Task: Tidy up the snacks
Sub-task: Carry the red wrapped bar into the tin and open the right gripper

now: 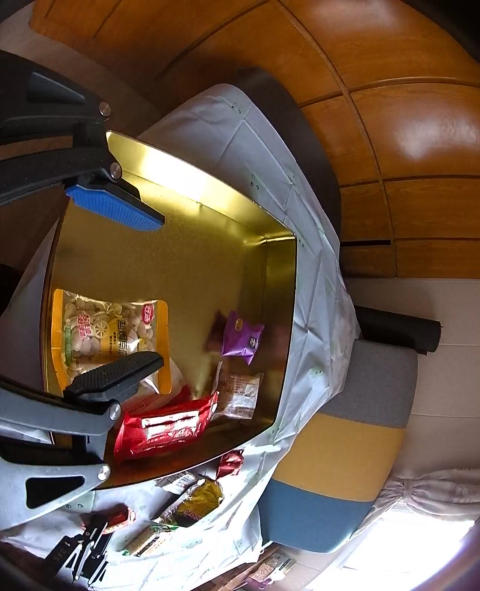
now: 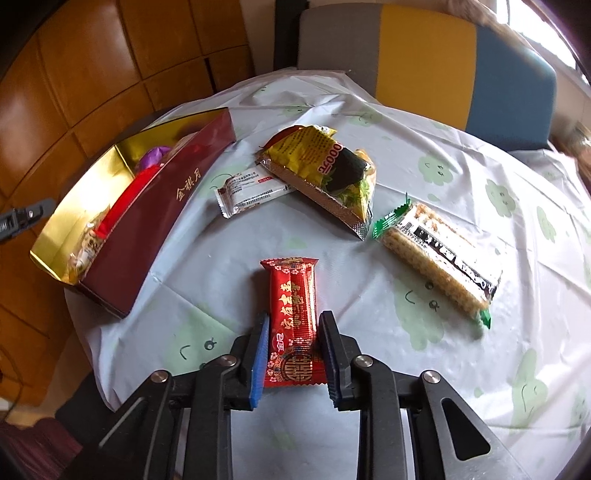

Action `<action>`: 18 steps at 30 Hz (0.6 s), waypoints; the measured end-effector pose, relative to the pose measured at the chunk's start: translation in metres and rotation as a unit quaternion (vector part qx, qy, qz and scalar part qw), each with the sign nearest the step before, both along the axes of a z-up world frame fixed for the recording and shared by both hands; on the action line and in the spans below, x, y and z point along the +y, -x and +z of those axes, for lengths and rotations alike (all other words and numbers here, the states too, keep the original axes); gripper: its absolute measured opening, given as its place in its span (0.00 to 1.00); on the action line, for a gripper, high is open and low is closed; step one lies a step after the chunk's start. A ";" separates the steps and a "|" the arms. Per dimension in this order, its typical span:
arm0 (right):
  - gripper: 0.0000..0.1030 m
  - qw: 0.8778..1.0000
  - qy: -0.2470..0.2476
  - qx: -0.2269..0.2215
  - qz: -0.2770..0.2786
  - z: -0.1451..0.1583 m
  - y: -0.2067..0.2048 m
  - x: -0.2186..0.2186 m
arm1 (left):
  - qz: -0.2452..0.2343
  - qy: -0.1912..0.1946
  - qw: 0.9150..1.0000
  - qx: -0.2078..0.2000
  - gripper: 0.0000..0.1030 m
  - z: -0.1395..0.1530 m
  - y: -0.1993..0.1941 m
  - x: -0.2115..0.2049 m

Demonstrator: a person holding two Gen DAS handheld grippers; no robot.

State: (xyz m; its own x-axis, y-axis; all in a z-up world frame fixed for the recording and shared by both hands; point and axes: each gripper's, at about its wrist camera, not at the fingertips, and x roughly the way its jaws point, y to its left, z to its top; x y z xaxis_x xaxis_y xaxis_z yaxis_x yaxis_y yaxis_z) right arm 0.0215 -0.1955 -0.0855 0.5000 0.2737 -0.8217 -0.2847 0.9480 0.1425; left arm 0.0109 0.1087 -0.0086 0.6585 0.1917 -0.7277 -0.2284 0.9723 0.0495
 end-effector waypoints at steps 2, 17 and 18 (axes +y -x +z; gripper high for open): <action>0.26 1.000 -0.006 0.005 -0.002 0.003 0.000 0.002 | 0.001 0.000 1.000 0.000 0.67 0.000 0.000 0.001; 0.26 0.995 -0.066 -0.030 0.065 0.064 -0.016 0.067 | 0.027 0.004 1.000 0.002 0.67 -0.003 0.000 0.019; 0.26 0.994 -0.069 -0.033 0.075 0.069 -0.018 0.076 | 0.029 0.005 1.000 0.001 0.67 -0.003 0.001 0.020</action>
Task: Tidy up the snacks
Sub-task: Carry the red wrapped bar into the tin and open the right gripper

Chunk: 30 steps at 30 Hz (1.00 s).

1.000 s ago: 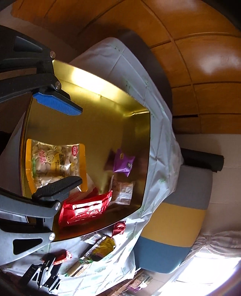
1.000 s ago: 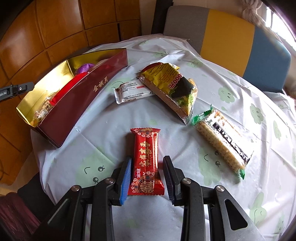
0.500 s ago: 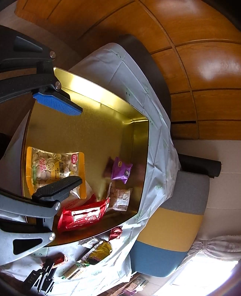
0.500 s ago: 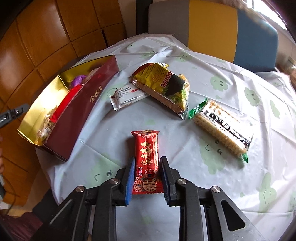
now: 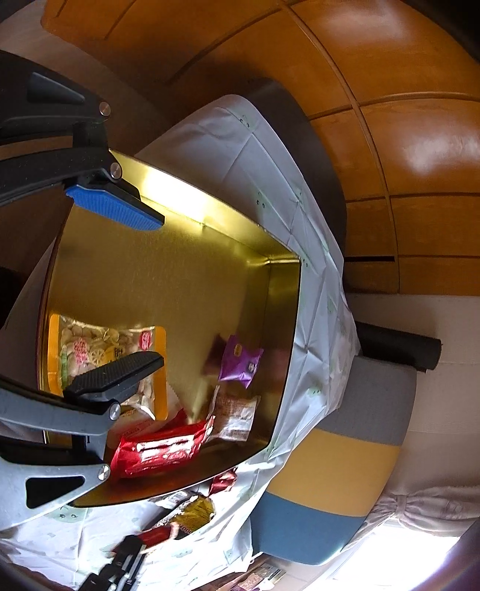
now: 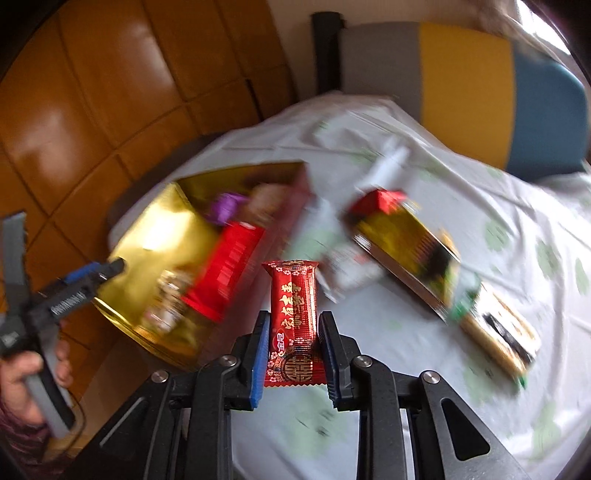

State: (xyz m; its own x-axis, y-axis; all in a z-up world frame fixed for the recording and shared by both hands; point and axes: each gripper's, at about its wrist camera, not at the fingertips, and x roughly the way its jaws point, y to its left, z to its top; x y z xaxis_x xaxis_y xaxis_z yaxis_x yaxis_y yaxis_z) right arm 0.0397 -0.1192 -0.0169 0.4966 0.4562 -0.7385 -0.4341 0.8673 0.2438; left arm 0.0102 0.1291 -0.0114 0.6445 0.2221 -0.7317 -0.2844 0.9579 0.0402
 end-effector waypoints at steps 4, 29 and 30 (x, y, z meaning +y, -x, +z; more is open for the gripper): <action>0.26 0.999 -0.012 -0.008 0.036 0.014 -0.011 0.039 | 0.009 0.001 1.000 -0.002 0.67 0.001 0.002 0.009; 0.27 0.998 0.008 0.021 0.066 -0.010 -0.047 0.125 | -0.005 0.017 1.000 -0.003 0.67 -0.003 0.005 0.016; 0.27 0.998 0.003 0.015 0.063 -0.006 -0.045 0.121 | -0.007 0.017 1.000 -0.005 0.67 -0.002 0.005 0.015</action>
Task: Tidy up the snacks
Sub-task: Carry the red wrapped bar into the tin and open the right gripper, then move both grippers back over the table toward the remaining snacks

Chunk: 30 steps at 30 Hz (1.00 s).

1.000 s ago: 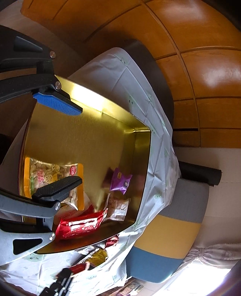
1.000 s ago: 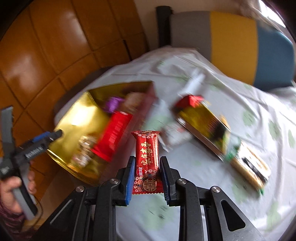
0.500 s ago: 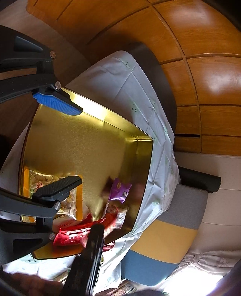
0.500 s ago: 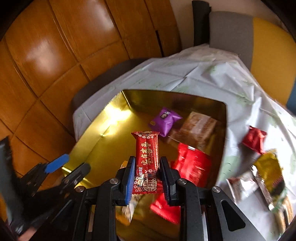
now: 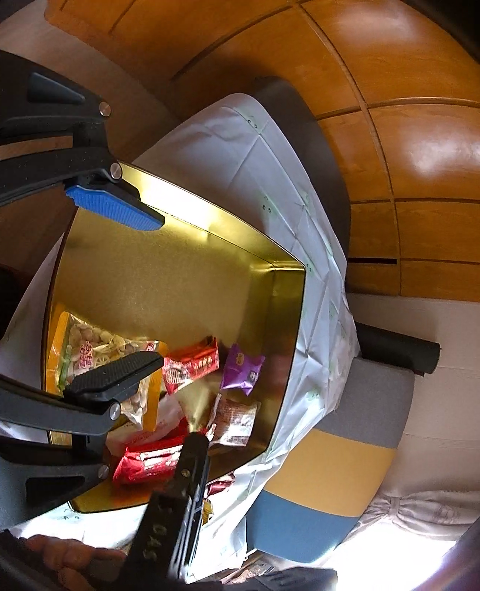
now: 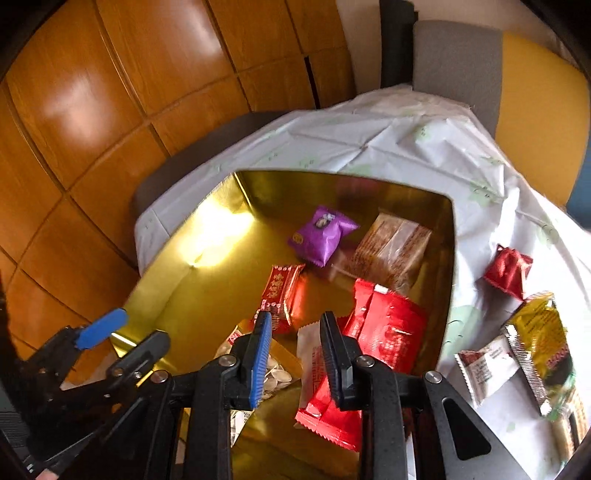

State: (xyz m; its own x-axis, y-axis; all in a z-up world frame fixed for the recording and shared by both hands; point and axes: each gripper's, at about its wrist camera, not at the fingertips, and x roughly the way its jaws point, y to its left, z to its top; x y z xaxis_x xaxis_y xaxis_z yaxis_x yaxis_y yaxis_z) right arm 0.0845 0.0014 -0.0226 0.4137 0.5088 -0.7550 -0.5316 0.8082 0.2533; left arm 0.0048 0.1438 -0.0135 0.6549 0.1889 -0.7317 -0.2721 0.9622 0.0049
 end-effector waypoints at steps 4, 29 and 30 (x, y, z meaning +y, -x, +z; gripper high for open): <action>0.32 1.000 -0.014 -0.019 -0.012 0.014 0.006 -0.015 | -0.004 0.004 1.000 -0.006 0.66 0.004 0.002 -0.002; 0.51 0.991 0.010 -0.042 -0.127 0.016 0.022 -0.149 | -0.043 -0.021 0.999 0.004 0.66 0.007 0.005 -0.035; 0.52 0.990 0.013 -0.044 -0.132 0.016 0.021 -0.157 | -0.044 -0.022 0.999 0.004 0.66 0.007 0.005 -0.036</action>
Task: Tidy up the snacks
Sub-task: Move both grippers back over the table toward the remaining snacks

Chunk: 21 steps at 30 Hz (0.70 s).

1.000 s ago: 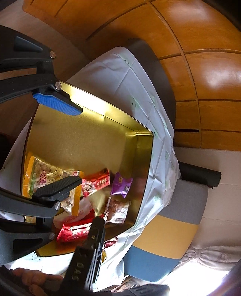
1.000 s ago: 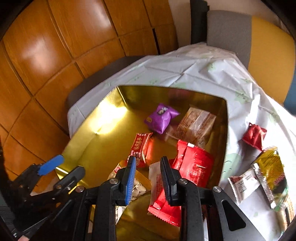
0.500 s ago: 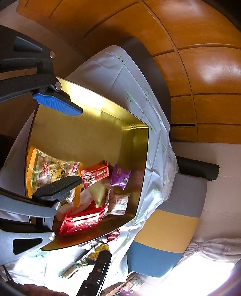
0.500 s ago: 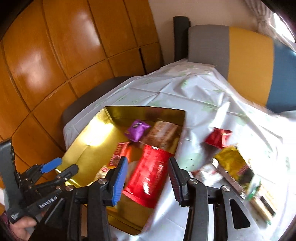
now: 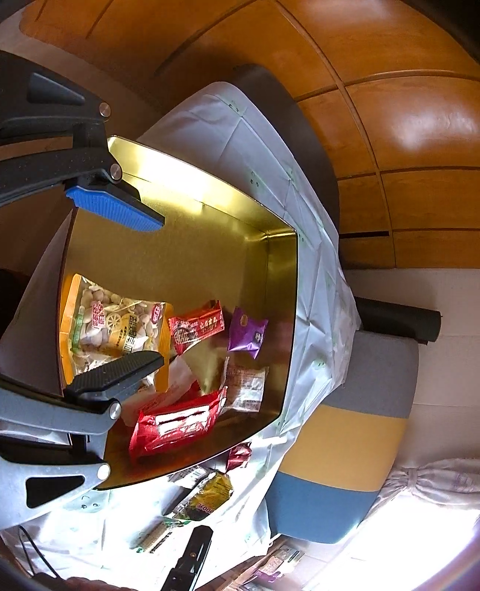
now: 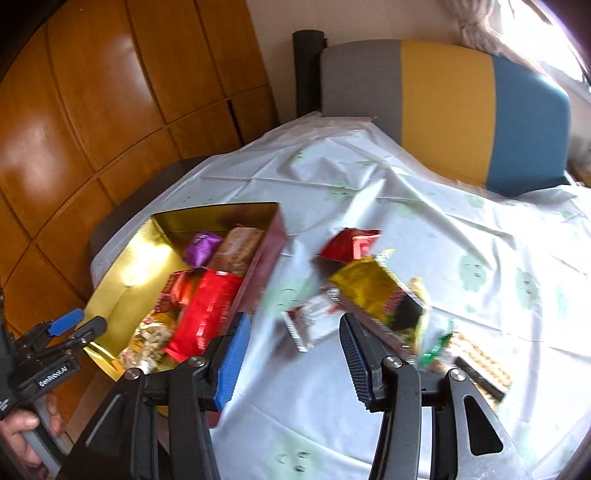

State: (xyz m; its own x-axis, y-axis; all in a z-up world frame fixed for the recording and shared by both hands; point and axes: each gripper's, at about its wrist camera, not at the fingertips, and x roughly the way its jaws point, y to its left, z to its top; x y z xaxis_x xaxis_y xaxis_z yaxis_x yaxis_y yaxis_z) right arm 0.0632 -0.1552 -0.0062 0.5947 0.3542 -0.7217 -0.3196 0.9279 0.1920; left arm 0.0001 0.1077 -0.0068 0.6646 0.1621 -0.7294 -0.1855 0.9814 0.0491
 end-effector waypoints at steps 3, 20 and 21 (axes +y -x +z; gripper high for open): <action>0.54 1.000 0.010 -0.004 -0.014 0.002 -0.001 -0.017 | -0.004 -0.001 1.000 0.002 0.66 -0.001 0.000 -0.003; 0.60 0.989 0.064 0.004 -0.137 -0.005 -0.016 -0.148 | -0.058 -0.005 0.998 0.007 0.66 0.007 -0.009 -0.038; 0.60 0.987 0.057 0.009 -0.149 -0.009 -0.017 -0.156 | -0.065 -0.004 0.998 0.006 0.66 0.009 -0.010 -0.043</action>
State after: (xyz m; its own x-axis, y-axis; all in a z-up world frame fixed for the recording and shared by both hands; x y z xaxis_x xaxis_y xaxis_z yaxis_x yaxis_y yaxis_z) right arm 0.0799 -0.3115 -0.0154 0.6470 0.0812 -0.7582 -0.0265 0.9961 0.0840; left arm 0.0102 0.0650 0.0027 0.6715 0.0816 -0.7365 -0.0558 0.9967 0.0595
